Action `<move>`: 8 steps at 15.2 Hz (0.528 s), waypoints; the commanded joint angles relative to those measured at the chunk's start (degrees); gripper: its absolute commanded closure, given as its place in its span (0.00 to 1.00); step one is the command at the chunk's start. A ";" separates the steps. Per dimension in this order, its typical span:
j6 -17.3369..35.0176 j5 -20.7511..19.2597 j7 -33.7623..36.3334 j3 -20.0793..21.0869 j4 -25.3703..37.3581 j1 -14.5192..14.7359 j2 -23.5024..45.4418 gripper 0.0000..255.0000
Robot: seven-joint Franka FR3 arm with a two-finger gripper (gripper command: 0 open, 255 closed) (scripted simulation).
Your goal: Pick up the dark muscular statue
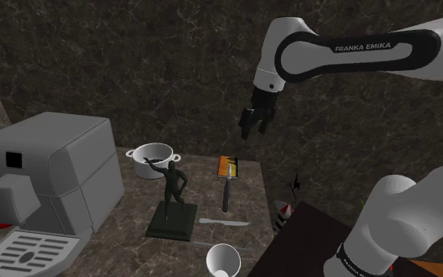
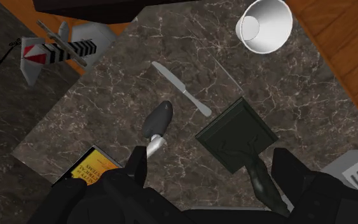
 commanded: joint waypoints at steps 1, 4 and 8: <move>2.19 0.02 1.58 1.20 1.60 0.15 3.63 0.00; 5.59 -0.29 4.23 3.14 4.15 0.39 9.52 0.00; 9.33 -1.52 7.98 5.45 8.63 0.70 17.77 0.00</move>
